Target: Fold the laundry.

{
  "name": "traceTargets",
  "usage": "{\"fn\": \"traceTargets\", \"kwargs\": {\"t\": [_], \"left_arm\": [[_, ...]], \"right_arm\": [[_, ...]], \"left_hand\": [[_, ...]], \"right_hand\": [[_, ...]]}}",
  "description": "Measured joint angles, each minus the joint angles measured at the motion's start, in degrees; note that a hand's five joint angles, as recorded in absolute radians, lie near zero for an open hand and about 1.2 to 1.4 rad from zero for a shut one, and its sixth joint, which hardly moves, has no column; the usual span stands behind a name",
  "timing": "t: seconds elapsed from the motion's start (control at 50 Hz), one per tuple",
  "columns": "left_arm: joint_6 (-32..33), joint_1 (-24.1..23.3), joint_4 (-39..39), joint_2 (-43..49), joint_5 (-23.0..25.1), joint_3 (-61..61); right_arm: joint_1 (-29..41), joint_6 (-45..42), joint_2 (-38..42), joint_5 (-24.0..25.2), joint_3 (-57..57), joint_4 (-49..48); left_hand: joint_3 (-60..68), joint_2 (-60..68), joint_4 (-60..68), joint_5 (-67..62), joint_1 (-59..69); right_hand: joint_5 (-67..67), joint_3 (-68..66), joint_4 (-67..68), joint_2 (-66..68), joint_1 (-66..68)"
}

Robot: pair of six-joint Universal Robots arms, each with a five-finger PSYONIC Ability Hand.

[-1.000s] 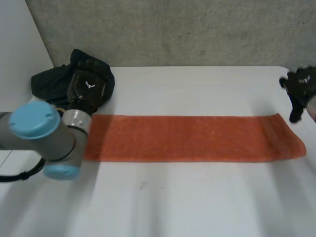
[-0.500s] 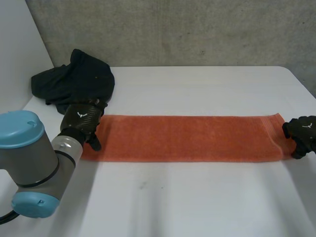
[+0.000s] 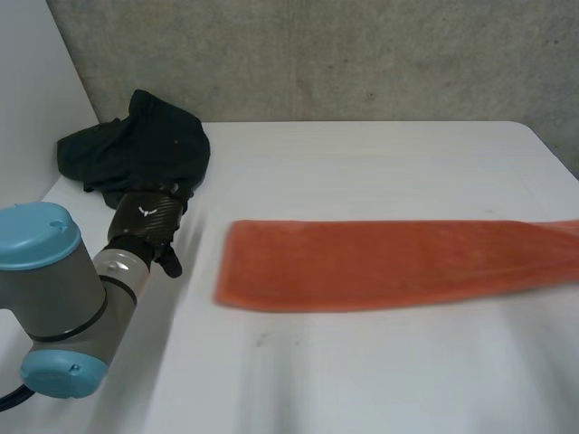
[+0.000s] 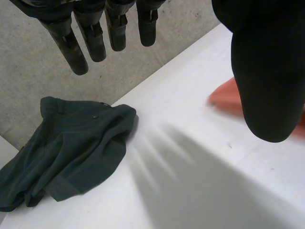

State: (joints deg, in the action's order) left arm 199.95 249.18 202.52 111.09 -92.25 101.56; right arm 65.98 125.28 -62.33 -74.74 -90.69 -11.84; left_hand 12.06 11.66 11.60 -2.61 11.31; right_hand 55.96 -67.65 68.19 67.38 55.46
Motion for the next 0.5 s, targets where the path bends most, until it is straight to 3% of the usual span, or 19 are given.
{"fn": "traceTargets", "kwargs": {"t": [0.12, 0.22, 0.42, 0.46, 0.48, 0.5], "left_arm": [[0.0, 0.0, -0.02, -0.07, -0.06, 0.04], [0.0, 0.0, -0.03, -0.31, -0.11, 0.04], [0.0, 0.58, -0.05, -1.6, -0.83, 0.02], [0.0, 0.58, -0.05, -1.6, -0.83, 0.02], [0.0, 0.72, -0.05, -1.81, -0.95, 0.03], [0.0, 0.76, -0.05, -1.88, -0.97, 0.03]], "right_arm": [[-0.51, -4.39, -0.48, -3.12, 2.22, -0.23], [5.84, -2.0, -3.42, -0.48, 2.5, -1.11], [37.14, 4.82, -7.97, 7.97, 4.31, -3.85], [37.14, 4.82, -7.97, 7.97, 4.31, -3.85], [44.94, 4.55, -5.96, 9.9, 5.05, -4.01], [48.07, 4.3, -4.8, 10.77, 5.45, -4.05]], "left_hand": [[0.0, 0.0, 0.0, 0.0, 0.0], [0.0, 0.0, 0.0, 0.0, 0.0], [0.0, 0.0, 0.0, 0.0, 0.0], [0.0, 0.0, 0.0, 0.0, 0.0], [0.0, 0.0, 0.0, 0.0, 0.0], [0.0, 0.0, 0.0, 0.0, 0.0]], "right_hand": [[0.0, 0.0, 0.01, 0.0, 0.47], [0.0, 0.0, 0.02, 0.0, 0.47], [0.0, 0.0, 0.02, 0.0, 0.47], [0.0, 0.0, 0.02, 0.0, 0.47], [0.0, 0.0, 0.02, 0.0, 0.47], [0.0, 0.0, 0.02, 0.0, 0.47]]}}
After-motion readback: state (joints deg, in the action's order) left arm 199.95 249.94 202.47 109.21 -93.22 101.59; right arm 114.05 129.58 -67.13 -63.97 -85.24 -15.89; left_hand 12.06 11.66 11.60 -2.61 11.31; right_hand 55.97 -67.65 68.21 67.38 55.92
